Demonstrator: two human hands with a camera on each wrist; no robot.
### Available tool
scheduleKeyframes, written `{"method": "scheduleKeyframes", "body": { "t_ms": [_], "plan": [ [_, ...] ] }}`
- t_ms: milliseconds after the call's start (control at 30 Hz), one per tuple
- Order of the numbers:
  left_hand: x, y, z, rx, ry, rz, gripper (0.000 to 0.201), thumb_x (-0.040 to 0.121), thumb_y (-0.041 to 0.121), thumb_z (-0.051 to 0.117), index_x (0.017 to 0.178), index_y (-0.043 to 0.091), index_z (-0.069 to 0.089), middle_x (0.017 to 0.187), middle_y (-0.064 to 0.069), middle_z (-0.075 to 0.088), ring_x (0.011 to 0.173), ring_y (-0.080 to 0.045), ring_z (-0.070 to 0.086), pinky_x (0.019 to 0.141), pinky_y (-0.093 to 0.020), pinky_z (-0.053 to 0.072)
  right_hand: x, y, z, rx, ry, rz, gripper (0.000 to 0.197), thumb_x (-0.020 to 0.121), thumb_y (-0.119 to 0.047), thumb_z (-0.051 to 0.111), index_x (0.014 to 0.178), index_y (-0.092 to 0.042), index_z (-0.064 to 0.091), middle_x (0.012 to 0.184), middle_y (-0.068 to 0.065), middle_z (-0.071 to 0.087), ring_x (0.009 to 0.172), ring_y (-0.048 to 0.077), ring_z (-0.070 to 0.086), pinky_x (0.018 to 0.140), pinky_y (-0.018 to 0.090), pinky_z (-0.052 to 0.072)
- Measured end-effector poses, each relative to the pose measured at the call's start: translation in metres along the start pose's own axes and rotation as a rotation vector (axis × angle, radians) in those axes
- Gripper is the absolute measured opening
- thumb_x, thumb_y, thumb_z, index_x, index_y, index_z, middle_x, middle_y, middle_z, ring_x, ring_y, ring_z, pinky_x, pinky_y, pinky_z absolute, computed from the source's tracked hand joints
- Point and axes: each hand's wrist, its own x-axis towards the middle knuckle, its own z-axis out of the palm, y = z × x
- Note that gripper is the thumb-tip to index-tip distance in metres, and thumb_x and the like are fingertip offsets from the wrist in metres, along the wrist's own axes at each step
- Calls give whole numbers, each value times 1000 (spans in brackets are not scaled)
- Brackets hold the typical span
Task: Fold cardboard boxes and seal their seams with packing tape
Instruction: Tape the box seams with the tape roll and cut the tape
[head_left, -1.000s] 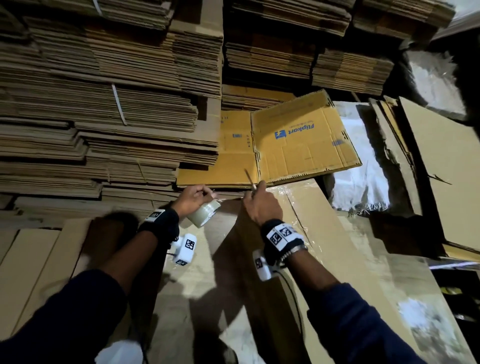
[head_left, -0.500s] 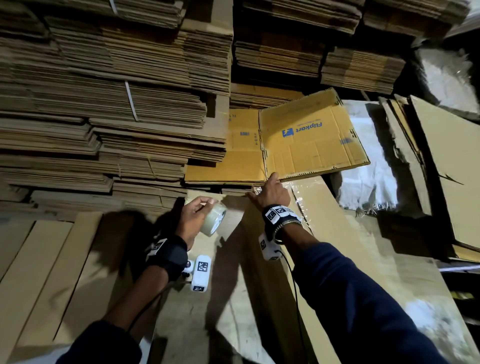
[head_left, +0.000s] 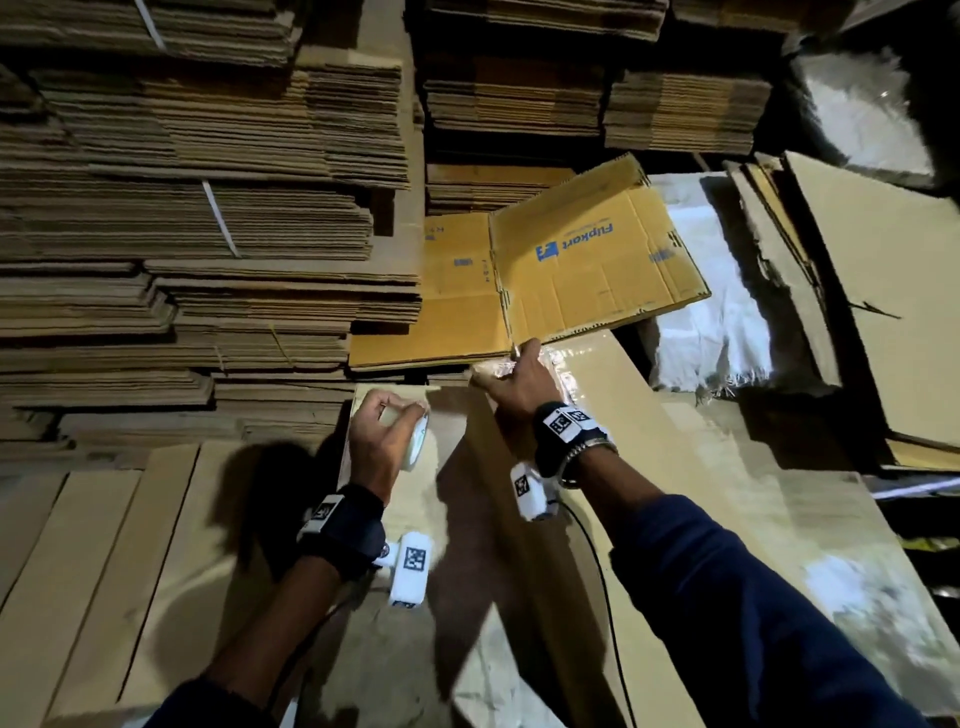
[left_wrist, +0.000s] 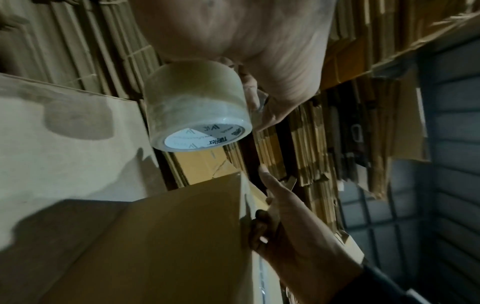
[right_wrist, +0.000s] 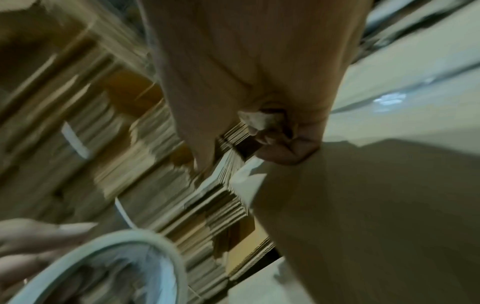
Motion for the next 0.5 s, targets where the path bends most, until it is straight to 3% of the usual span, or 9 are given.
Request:
{"method": "scheduleKeyframes", "body": {
  "t_ms": [67, 133, 167, 267, 367, 433, 500],
  "plan": [
    [-2, 20, 14, 28, -35, 70, 27, 75, 25, 86, 77, 26, 60, 82, 1, 68, 80, -22, 66, 78, -41, 51, -15, 12, -16, 201, 12, 67, 75, 91, -65, 65, 133, -13, 31, 147, 17, 54, 124, 38, 58, 99, 40, 46],
    [-11, 45, 31, 53, -119, 172, 27, 83, 9, 84, 80, 21, 60, 83, 4, 67, 83, -15, 65, 84, -37, 50, -31, 29, -32, 324, 59, 136, 63, 97, -65, 56, 128, -15, 36, 137, 15, 59, 114, 34, 61, 93, 38, 47],
    [-18, 56, 41, 57, -161, 218, 24, 86, 9, 84, 82, 20, 62, 85, 5, 69, 86, -15, 66, 87, -35, 51, -40, 41, -41, 369, 89, 157, 58, 98, -64, 54, 126, -15, 39, 129, 12, 62, 108, 32, 61, 87, 36, 46],
    [-47, 89, 75, 47, -265, 334, 16, 87, 20, 85, 88, 15, 70, 90, 5, 74, 89, -15, 70, 86, -30, 54, -62, 79, -71, 472, 149, 162, 52, 97, -61, 59, 120, -16, 48, 115, 4, 65, 96, 23, 65, 74, 33, 46],
    [-85, 119, 125, 69, -301, 384, 19, 87, 29, 85, 91, 13, 77, 89, 8, 77, 83, -5, 70, 77, -20, 53, -83, 125, -112, 486, 192, 138, 49, 94, -56, 67, 119, -18, 52, 108, 1, 66, 89, 14, 65, 66, 30, 49],
    [-111, 130, 158, 93, -306, 431, 19, 89, 36, 83, 94, 18, 81, 93, 11, 79, 89, -1, 72, 82, -21, 54, -97, 158, -140, 504, 226, 137, 49, 92, -55, 70, 121, -20, 53, 107, -4, 65, 92, 14, 65, 66, 29, 52],
    [-142, 133, 194, 128, -329, 475, 21, 91, 41, 79, 99, 22, 84, 100, 14, 80, 99, 2, 72, 93, -26, 56, -111, 197, -169, 498, 260, 166, 47, 90, -57, 72, 109, -19, 54, 94, -5, 61, 81, 16, 60, 59, 28, 51]
  ]
}}
